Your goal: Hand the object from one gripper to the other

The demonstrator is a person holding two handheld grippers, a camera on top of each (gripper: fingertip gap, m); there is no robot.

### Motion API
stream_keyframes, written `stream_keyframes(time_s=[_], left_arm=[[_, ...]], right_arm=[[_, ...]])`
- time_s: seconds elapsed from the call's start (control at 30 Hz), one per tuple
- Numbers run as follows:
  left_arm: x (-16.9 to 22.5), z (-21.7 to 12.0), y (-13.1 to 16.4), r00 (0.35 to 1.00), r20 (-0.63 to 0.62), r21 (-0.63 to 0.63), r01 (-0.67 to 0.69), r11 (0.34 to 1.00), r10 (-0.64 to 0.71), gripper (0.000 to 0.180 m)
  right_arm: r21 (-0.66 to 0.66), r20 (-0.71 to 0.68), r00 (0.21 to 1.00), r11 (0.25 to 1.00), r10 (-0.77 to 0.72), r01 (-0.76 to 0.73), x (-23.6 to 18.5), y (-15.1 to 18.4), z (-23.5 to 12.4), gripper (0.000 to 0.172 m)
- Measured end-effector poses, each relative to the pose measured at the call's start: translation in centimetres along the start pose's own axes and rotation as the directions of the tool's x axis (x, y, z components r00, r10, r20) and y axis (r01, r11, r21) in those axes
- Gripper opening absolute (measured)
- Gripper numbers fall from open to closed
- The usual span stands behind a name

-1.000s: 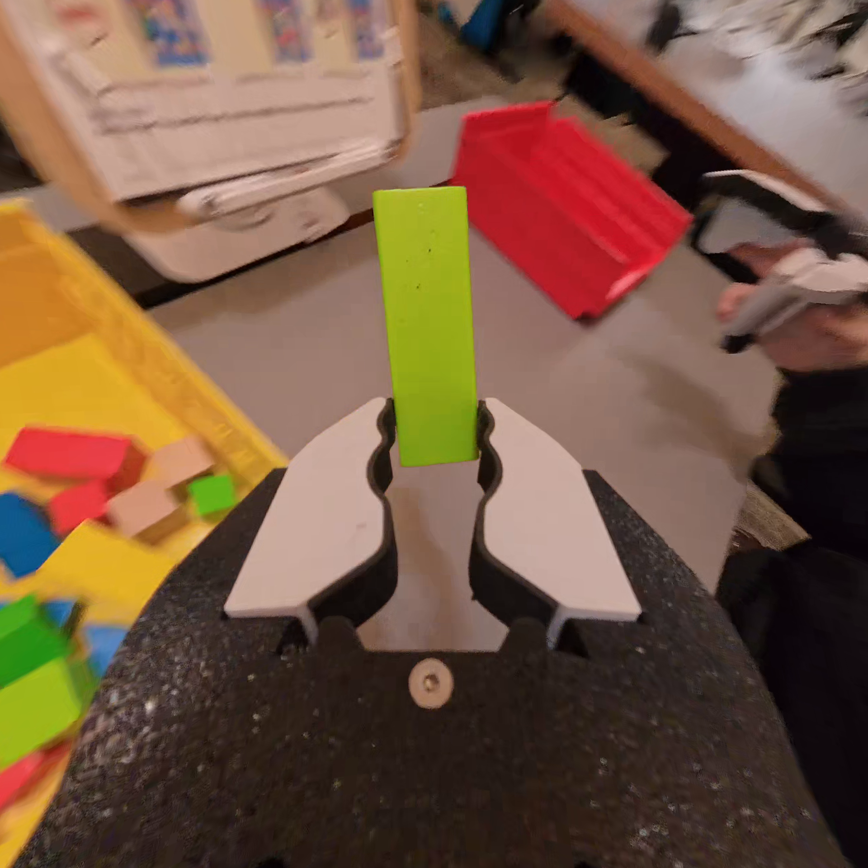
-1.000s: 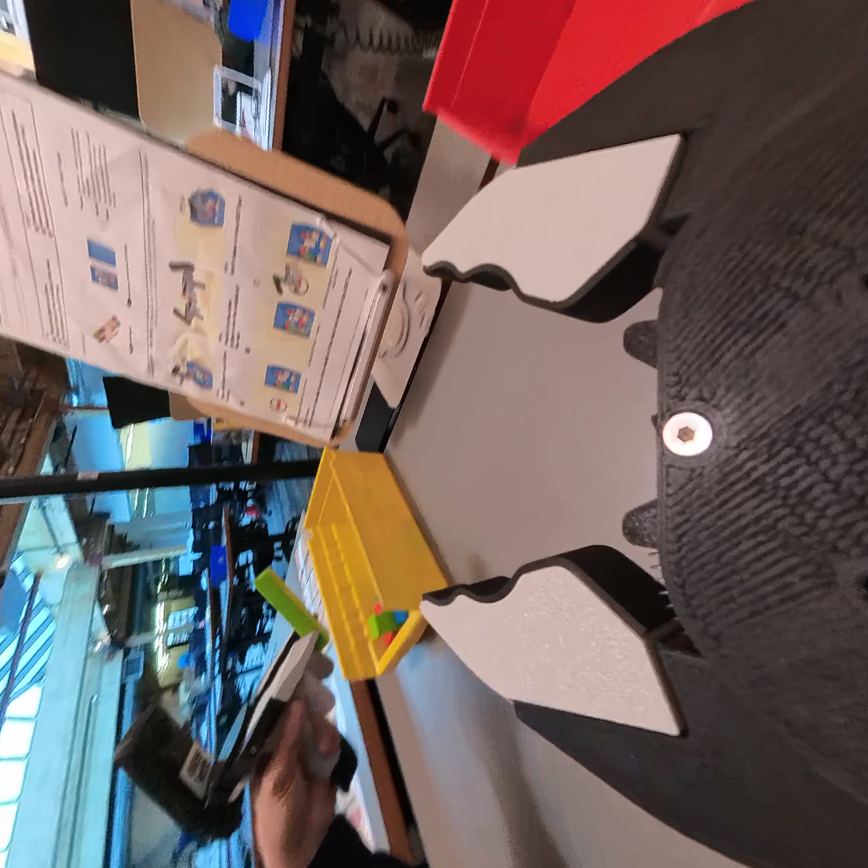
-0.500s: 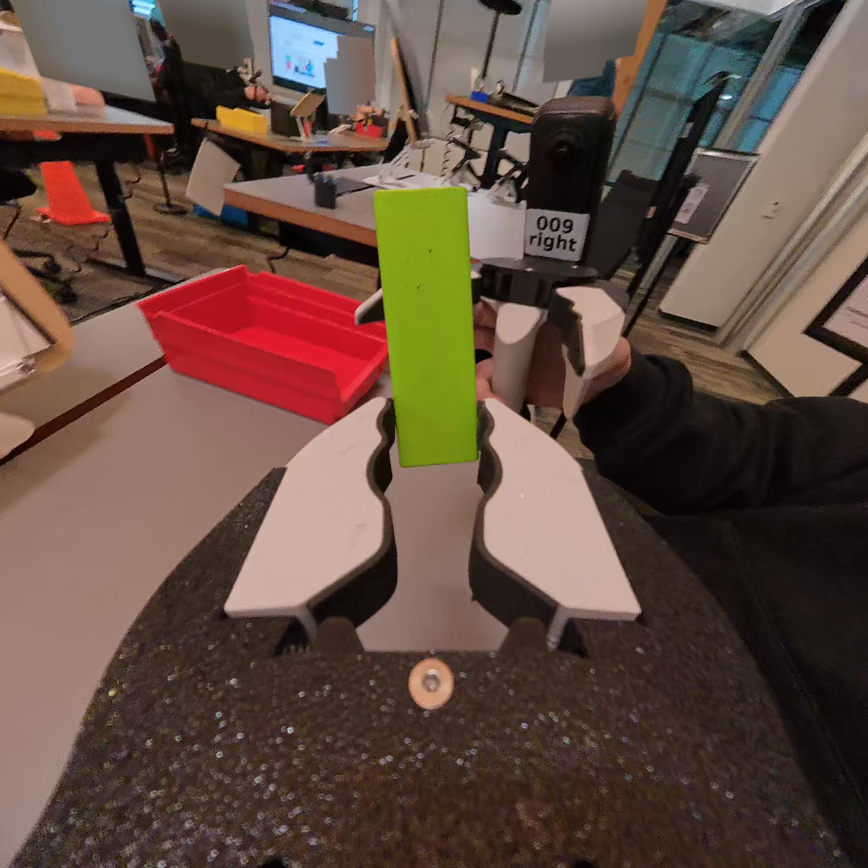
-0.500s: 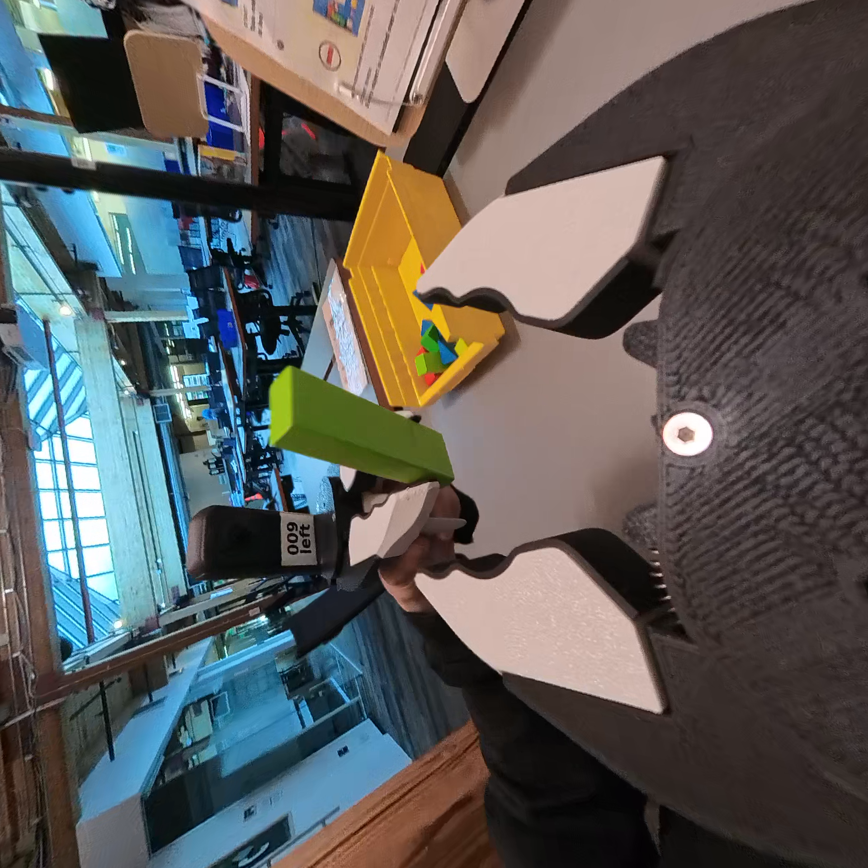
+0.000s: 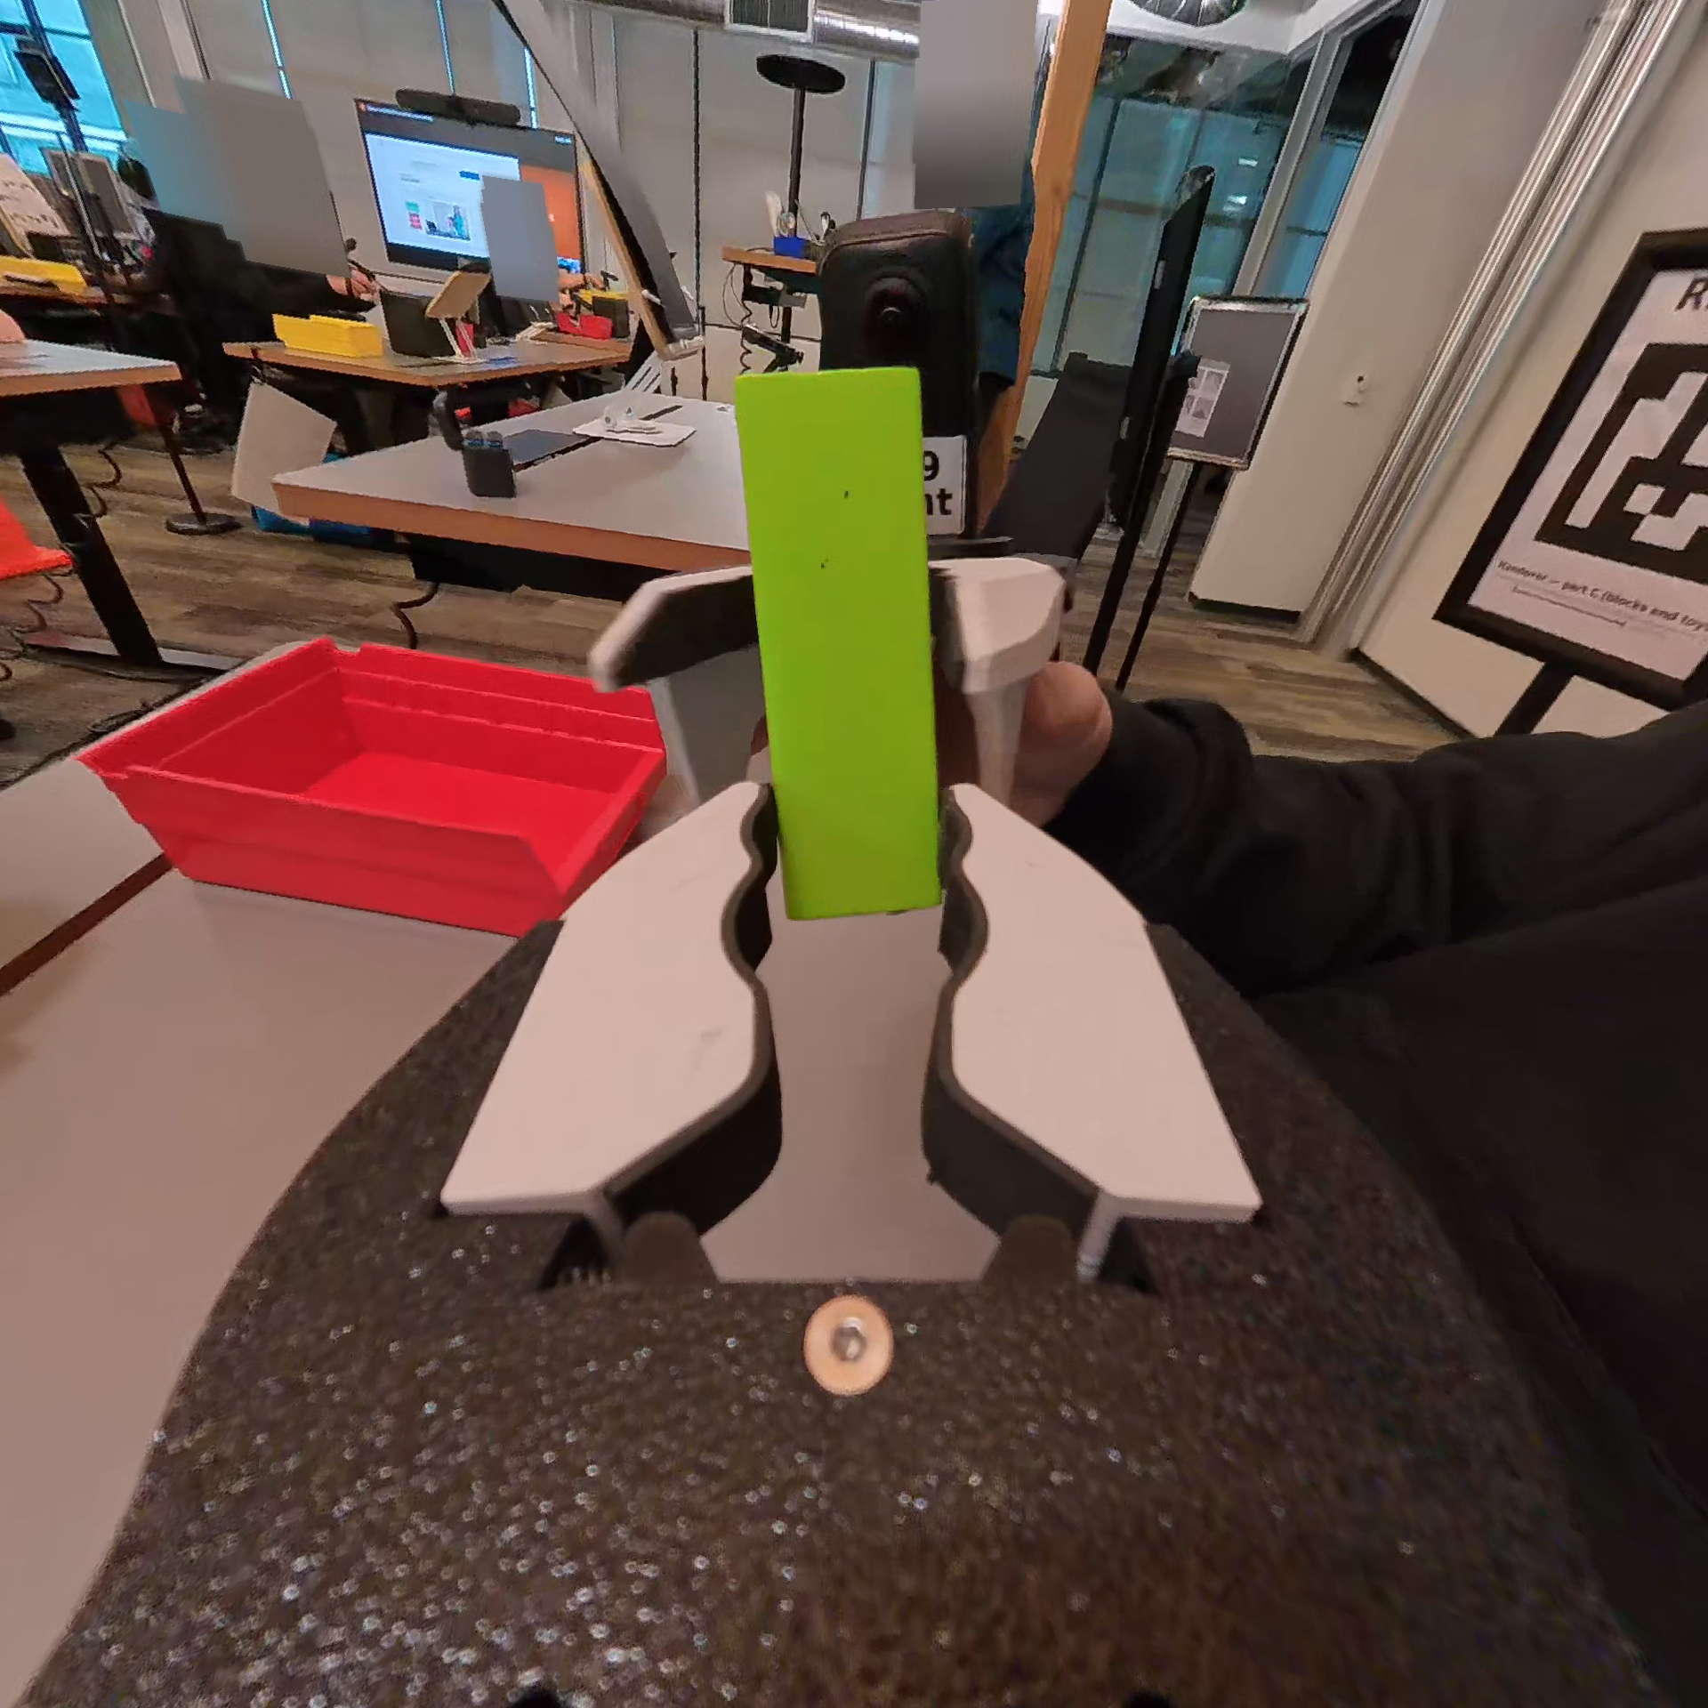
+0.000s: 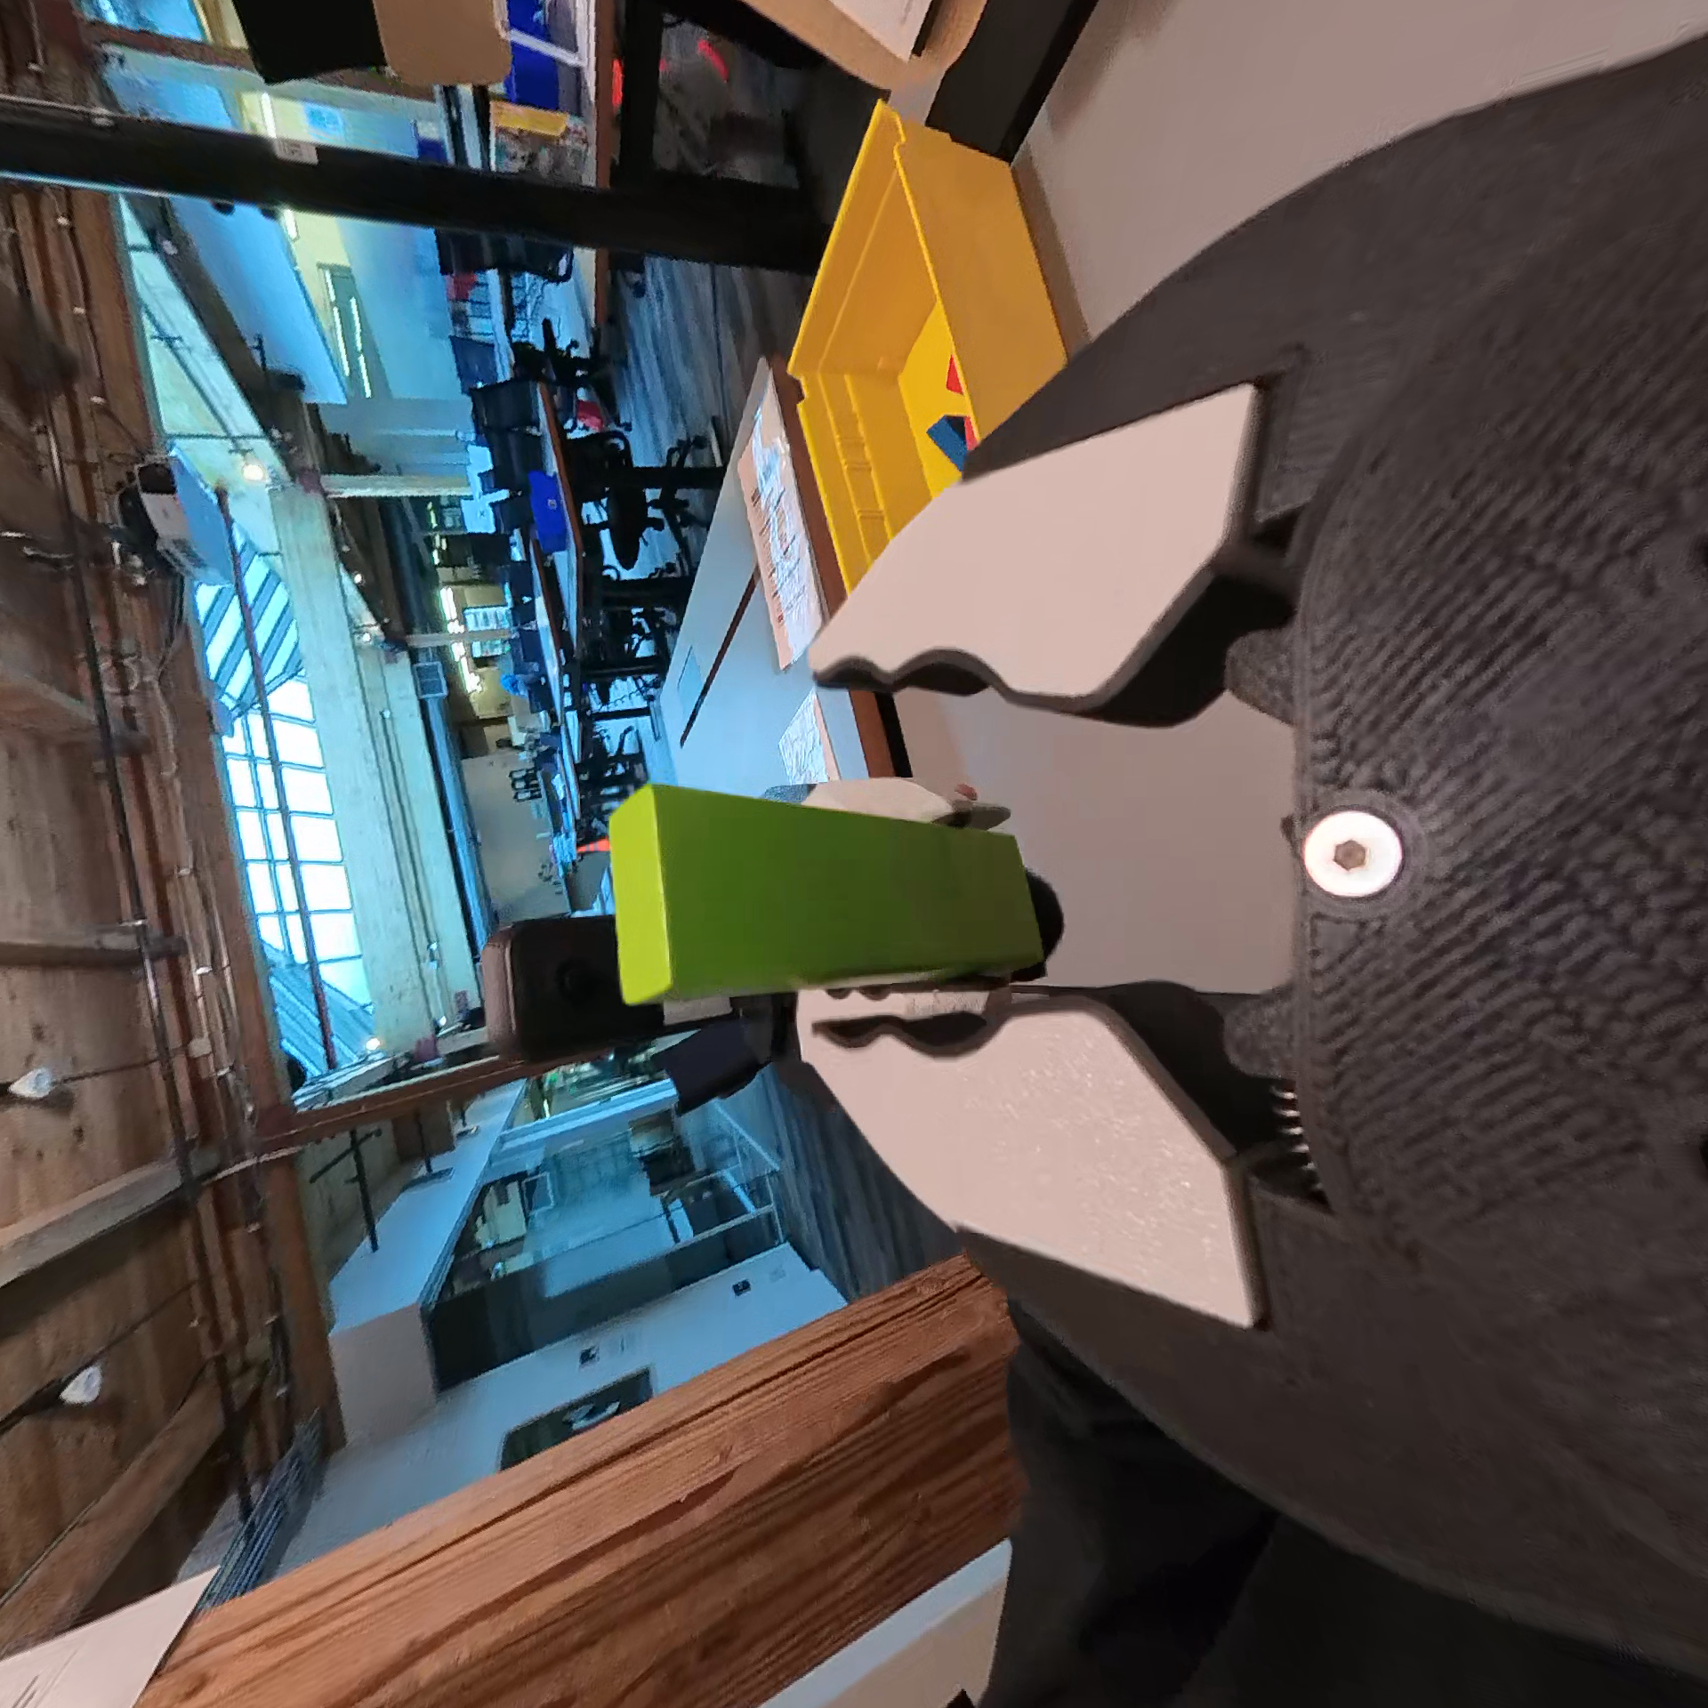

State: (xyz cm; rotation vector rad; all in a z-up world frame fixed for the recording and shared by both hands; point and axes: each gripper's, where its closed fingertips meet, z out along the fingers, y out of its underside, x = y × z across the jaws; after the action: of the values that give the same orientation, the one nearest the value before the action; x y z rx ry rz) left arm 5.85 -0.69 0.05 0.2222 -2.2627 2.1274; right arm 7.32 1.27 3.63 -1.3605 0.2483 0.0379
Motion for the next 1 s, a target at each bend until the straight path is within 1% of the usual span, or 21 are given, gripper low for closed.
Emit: stream_keyframes(time_s=[0.03,0.07,0.17,0.2,0.23,0.27,0.3,0.33,0.37,0.4,0.43,0.47,0.5,0.53,0.6,0.63,0.73,0.83,0.9,1.0], left_arm=[[-0.6,0.2,0.4,1.000,0.003,0.001,0.017,1.000,-0.017,0.033],[-1.2,0.3,0.8,1.000,0.008,-0.001,0.028,1.000,-0.028,0.033],[-3.1,1.1,2.3,0.998,0.015,-0.022,0.056,0.998,-0.056,0.032],[-4.2,1.4,2.8,0.996,0.043,-0.029,0.083,0.996,-0.082,0.032],[-5.5,1.6,3.2,0.990,0.089,-0.037,0.109,0.993,-0.106,0.033],[-6.8,1.6,3.4,0.982,0.146,-0.039,0.122,0.992,-0.116,0.043],[-8.0,1.2,3.6,0.972,0.210,-0.026,0.116,0.993,-0.108,0.046],[-9.1,0.6,3.6,0.958,0.271,-0.006,0.099,0.995,-0.094,0.044],[-9.8,-0.2,3.7,0.943,0.322,0.011,0.086,0.996,-0.085,0.042],[-10.3,-1.0,3.9,0.931,0.356,0.018,0.074,0.997,-0.075,0.041],[-10.4,-1.7,4.2,0.926,0.374,0.015,0.061,0.998,-0.062,0.040],[-10.6,-2.5,4.6,0.919,0.391,0.004,0.050,0.999,-0.048,0.038],[-10.9,-3.3,5.1,0.907,0.419,-0.016,0.038,0.999,-0.028,0.036],[-11.4,-4.2,5.7,0.890,0.456,-0.041,0.026,0.999,-0.005,0.034],[-12.8,-6.0,6.5,0.844,0.535,-0.090,0.023,0.996,0.029,0.031],[-13.5,-6.8,6.7,0.822,0.568,-0.106,0.032,0.994,0.034,0.031],[-15.0,-9.1,6.9,0.765,0.643,-0.128,0.074,0.989,0.026,0.031],[-16.5,-11.9,6.9,0.682,0.729,-0.170,0.088,0.982,0.065,0.031],[-17.7,-14.4,7.3,0.598,0.795,-0.209,0.112,0.972,0.102,0.031],[-19.5,-18.6,8.6,0.464,0.877,-0.251,0.215,0.944,0.128,0.031]], right_arm=[[0.004,0.021,1.000,1.000,0.000,0.000,0.3,0.3,-0.1,0.055],[0.000,0.061,0.998,1.000,-0.009,0.009,0.4,0.6,-0.3,0.037],[-0.032,0.042,0.999,0.999,-0.024,0.025,2.6,1.9,-0.6,0.036],[-0.033,0.016,1.000,0.999,-0.021,0.022,3.5,2.2,-0.8,0.036],[-0.035,-0.034,0.999,0.999,-0.022,0.021,4.8,2.4,-1.1,0.036],[-0.041,-0.091,0.995,0.999,-0.034,0.030,6.3,2.5,-1.8,0.036],[-0.040,-0.162,0.985,0.998,-0.052,0.046,7.9,2.2,-2.9,0.036],[-0.036,-0.250,0.966,0.997,-0.072,0.066,9.9,1.6,-4.5,0.036],[-0.041,-0.365,0.928,0.997,-0.080,0.070,12.3,1.1,-6.8,0.036],[-0.057,-0.494,0.865,0.996,-0.082,0.062,14.9,0.6,-9.7,0.036],[-0.087,-0.621,0.778,0.995,-0.097,0.054,17.7,0.3,-13.1,0.036],[-0.135,-0.729,0.674,0.990,-0.122,0.034,20.5,0.3,-16.9,0.036],[-0.182,-0.810,0.570,0.983,-0.137,-0.022,23.0,0.9,-20.5,0.036],[-0.208,-0.861,0.489,0.974,-0.140,-0.089,25.2,1.6,-23.5,0.036],[-0.200,-0.915,0.388,0.960,-0.112,-0.194,28.7,3.1,-27.8,0.036],[-0.197,-0.930,0.354,0.947,-0.099,-0.255,30.1,4.2,-29.2,0.036],[-0.222,-0.946,0.305,0.901,-0.107,-0.372,32.9,7.2,-31.0,0.036],[-0.281,-0.945,0.283,0.844,-0.162,-0.457,34.4,10.2,-31.1,0.036],[-0.319,-0.937,0.295,0.808,-0.189,-0.496,35.0,12.1,-30.5,0.036],[-0.407,-0.912,0.284,0.741,-0.296,-0.534,35.4,14.0,-31.1,0.036]])
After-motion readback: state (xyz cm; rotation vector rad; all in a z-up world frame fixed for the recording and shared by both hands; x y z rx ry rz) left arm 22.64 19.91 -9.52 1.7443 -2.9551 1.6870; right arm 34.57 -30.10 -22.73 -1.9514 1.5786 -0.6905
